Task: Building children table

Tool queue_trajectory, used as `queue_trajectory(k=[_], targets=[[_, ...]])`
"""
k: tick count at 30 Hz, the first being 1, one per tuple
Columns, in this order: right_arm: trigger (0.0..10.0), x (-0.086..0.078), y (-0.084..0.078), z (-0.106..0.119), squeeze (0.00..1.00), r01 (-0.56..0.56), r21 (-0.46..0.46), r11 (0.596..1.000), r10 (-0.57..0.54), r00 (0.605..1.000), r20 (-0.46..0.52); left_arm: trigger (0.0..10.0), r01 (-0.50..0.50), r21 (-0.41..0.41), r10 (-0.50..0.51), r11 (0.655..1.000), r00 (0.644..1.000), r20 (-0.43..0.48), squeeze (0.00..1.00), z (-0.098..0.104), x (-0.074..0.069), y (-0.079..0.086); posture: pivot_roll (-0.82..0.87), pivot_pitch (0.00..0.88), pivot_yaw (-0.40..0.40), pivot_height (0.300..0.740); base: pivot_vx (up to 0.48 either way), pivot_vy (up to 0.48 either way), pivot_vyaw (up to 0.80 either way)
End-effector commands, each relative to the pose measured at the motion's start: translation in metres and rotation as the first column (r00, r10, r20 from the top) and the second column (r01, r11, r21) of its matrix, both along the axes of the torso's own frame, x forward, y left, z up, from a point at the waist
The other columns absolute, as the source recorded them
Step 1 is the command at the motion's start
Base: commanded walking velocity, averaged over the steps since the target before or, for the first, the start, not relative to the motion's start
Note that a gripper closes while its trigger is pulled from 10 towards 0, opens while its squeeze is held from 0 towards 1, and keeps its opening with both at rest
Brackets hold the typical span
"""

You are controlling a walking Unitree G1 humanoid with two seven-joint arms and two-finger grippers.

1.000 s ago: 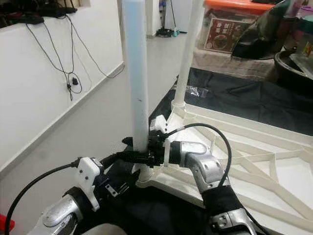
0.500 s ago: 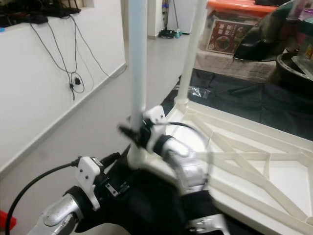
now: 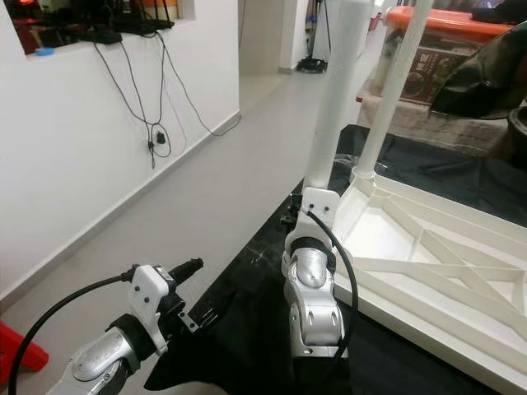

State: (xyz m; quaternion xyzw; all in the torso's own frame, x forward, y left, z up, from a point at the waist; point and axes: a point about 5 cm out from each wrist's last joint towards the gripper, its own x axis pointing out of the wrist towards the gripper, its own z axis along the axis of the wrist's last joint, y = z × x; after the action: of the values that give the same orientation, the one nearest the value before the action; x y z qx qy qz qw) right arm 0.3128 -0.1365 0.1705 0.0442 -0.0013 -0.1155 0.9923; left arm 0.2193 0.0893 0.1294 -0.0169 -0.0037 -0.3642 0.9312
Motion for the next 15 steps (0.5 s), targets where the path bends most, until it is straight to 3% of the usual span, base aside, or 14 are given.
queue_trajectory(k=[1, 8, 9, 10, 11, 12, 13, 14, 15], targets=[[10.0, -0.003, 0.012, -0.019, 1.0, -0.035, 0.105, 0.994, 0.042, 0.997, -0.068, 10.0, -0.003, 0.013, 0.003, 1.0, 1.0, -0.002, 0.0, -0.001, -0.001, 0.002, 0.12, 0.029, -0.017, 0.74, 0.0, 0.0, 0.0], [10.0, 0.006, 0.018, -0.013, 1.0, -0.117, 0.139, 0.983, 0.116, 0.993, 0.014, 10.0, -0.003, 0.011, 0.004, 1.0, 1.0, -0.003, 0.0, -0.002, -0.001, 0.001, 0.12, 0.033, -0.015, 0.74, 0.0, 0.0, 0.0], [10.0, 0.012, 0.021, -0.009, 0.0, -0.199, 0.17, 0.965, 0.192, 0.98, 0.058, 10.0, -0.003, 0.012, 0.003, 1.0, 1.0, -0.002, 0.0, -0.001, 0.0, 0.001, 0.11, 0.033, -0.014, 0.74, 0.0, 0.0, 0.0], [10.0, 0.012, 0.021, -0.009, 0.0, -0.199, 0.17, 0.965, 0.192, 0.98, 0.058, 10.0, -0.003, 0.012, 0.003, 1.0, 1.0, -0.002, 0.0, -0.001, 0.0, 0.001, 0.11, 0.033, -0.014, 0.74, 0.0, 0.0, 0.0], [10.0, 0.018, 0.021, -0.002, 0.0, -0.288, 0.164, 0.944, 0.274, 0.956, 0.103, 10.0, -0.003, 0.012, 0.003, 1.0, 1.0, -0.002, 0.0, -0.001, 0.0, 0.001, 0.11, 0.033, -0.014, 0.74, 0.0, 0.0, 0.0], [10.0, 0.024, 0.022, 0.011, 0.0, -0.541, 0.136, 0.83, 0.52, 0.839, 0.159, 10.0, -0.002, 0.011, 0.002, 1.0, 1.0, -0.001, 0.0, -0.001, 0.001, 0.001, 0.11, 0.032, -0.014, 0.74, 0.0, 0.0, 0.0], [10.0, 0.024, 0.022, 0.015, 0.0, -0.6, 0.119, 0.791, 0.58, 0.797, 0.166, 10.0, -0.002, 0.01, 0.002, 1.0, 1.0, -0.001, 0.0, -0.001, 0.001, 0.0, 0.11, 0.032, -0.014, 0.74, 0.0, 0.0, 0.0], [10.0, 0.024, 0.022, 0.015, 0.0, -0.6, 0.119, 0.791, 0.58, 0.797, 0.166, 10.0, -0.002, 0.01, 0.002, 1.0, 1.0, -0.001, 0.0, -0.001, 0.001, 0.0, 0.11, 0.032, -0.014, 0.74, 0.0, 0.0, 0.0], [10.0, 0.021, 0.019, 0.019, 0.0, -0.719, 0.081, 0.69, 0.705, 0.693, 0.15, 10.0, -0.001, 0.01, 0.001, 1.0, 1.0, -0.001, 0.0, -0.001, 0.001, 0.0, 0.11, 0.032, -0.013, 0.74, 0.0, 0.0, 0.0]])
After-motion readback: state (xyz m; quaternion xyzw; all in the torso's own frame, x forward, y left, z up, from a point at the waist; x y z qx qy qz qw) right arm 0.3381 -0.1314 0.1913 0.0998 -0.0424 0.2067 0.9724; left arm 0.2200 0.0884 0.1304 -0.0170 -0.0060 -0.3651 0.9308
